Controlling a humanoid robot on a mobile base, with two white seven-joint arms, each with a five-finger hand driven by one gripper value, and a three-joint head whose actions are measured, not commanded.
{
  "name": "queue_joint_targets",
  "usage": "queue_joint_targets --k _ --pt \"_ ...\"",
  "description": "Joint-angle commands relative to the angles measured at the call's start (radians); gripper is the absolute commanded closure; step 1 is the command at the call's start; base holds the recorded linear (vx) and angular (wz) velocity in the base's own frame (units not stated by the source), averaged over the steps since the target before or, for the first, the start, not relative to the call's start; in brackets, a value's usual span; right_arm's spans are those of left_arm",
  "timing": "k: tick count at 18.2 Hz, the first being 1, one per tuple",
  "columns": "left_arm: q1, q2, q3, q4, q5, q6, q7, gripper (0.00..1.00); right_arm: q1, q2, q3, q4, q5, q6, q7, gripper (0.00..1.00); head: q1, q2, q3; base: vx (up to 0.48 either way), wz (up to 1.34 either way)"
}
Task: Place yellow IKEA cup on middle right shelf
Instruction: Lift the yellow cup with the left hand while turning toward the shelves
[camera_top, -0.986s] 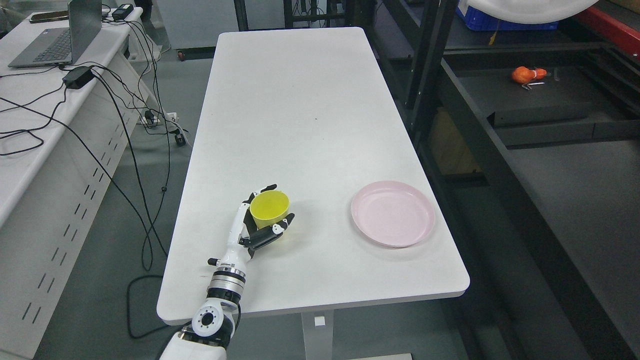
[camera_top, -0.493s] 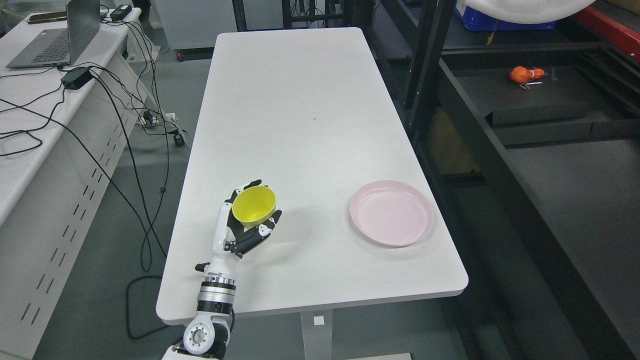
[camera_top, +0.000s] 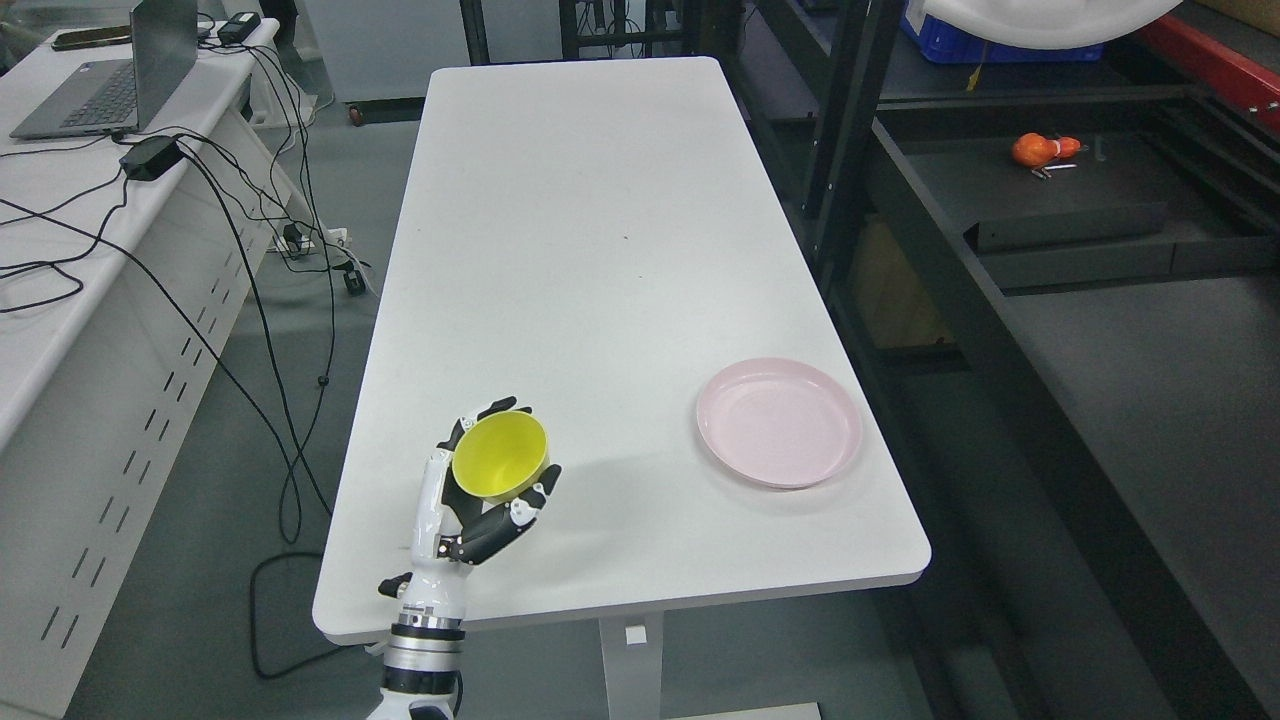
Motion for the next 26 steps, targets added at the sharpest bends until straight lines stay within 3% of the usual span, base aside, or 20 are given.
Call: queue_joint_targets --k 1,26 --pt "0.101 0.016 -0.021 -0.233 -0.001 -0.001 0.0 1.0 0.014 -0.017 0.017 0.0 -0.025 0.0 0.005 0.01 0.0 0.0 0.0 -0.04 0.0" --pt "0.173 0.016 -0.034 -0.305 -0.001 -0.005 -0.002 1.0 0.014 -0.017 0.017 0.0 -0.025 0.0 0.005 0.01 0.0 0.0 0.0 -0.181 -0.29"
